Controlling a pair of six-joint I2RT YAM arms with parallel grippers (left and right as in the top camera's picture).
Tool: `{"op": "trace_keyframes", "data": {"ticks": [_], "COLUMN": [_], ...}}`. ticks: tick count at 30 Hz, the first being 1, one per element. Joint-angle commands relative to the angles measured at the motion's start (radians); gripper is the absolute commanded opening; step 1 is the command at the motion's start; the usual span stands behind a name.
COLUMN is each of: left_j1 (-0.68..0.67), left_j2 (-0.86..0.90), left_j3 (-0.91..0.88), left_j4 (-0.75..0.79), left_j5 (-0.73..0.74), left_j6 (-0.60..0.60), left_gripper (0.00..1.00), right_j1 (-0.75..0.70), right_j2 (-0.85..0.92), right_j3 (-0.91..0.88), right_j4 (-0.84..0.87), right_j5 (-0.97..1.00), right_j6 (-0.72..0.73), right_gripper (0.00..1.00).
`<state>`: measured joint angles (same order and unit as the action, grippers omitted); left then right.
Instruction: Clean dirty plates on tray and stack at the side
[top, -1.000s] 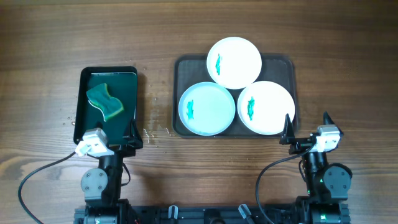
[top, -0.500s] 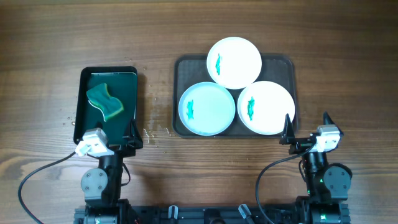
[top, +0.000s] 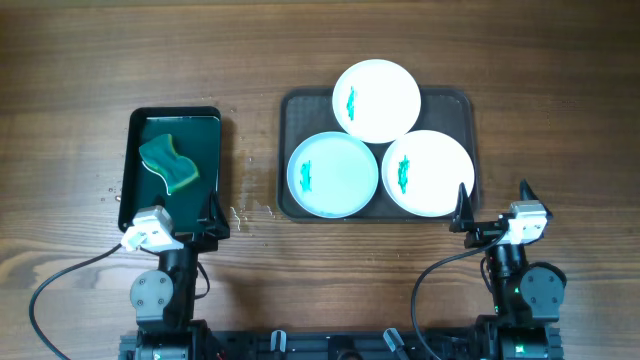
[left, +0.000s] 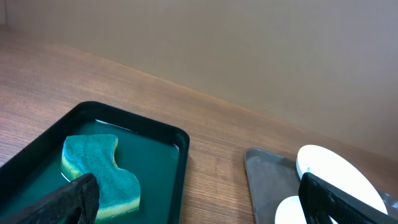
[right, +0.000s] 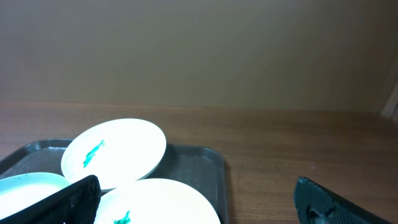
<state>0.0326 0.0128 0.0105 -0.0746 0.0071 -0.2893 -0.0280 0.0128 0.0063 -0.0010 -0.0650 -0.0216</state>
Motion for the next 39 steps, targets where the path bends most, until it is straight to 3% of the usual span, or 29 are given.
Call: {"op": "trace_keyframes", "data": {"ticks": [1,6,10,14,17,20,23,26,31,36,39], "left_j1": [-0.005,-0.005,-0.005,-0.005,-0.004,-0.004,-0.003,-0.003,-0.002,-0.002,0.008], "left_j2": [-0.007,-0.007,-0.007,-0.007,-0.007,-0.003,0.035,0.131,0.468,0.731,0.832], "left_j3": [-0.004,-0.004,-0.004,-0.004,-0.003,0.026,0.114,0.286,0.746,0.989,1.01], "left_j4": [-0.002,-0.001,0.071,0.304,0.566,0.638,0.532,0.303,-0.325,-0.543,-0.621], "left_j5": [0.019,0.02,0.146,0.329,0.344,0.34,0.34,0.316,-0.065,-0.023,-0.224], "left_j6": [0.02,0.02,-0.063,-0.097,-0.102,-0.166,-0.143,-0.005,0.051,0.051,-0.026], "left_gripper": [1.0,1.0,1.0,1.0,1.0,1.0,1.0,1.0,1.0,1.0,1.0], "right_j1": [-0.004,-0.004,-0.004,-0.004,-0.004,-0.004,-0.004,-0.004,-0.004,-0.004,-0.004], "right_j2": [0.001,0.001,0.001,0.001,0.001,0.001,0.001,0.001,0.001,0.001,0.001], "right_j3": [-0.001,-0.001,-0.001,-0.001,-0.001,-0.001,-0.001,-0.001,-0.001,-0.001,-0.001], "right_j4": [0.002,0.002,0.002,0.002,0.002,0.002,0.002,0.002,0.002,0.002,0.002], "right_j5": [0.018,0.018,0.018,0.018,0.018,0.018,0.018,0.018,0.018,0.018,0.018], "right_j6": [-0.004,-0.004,-0.005,-0.004,-0.004,-0.004,-0.004,-0.004,-0.004,-0.004,-0.004], "right_gripper": [1.0,1.0,1.0,1.0,1.0,1.0,1.0,1.0,1.0,1.0,1.0]}}
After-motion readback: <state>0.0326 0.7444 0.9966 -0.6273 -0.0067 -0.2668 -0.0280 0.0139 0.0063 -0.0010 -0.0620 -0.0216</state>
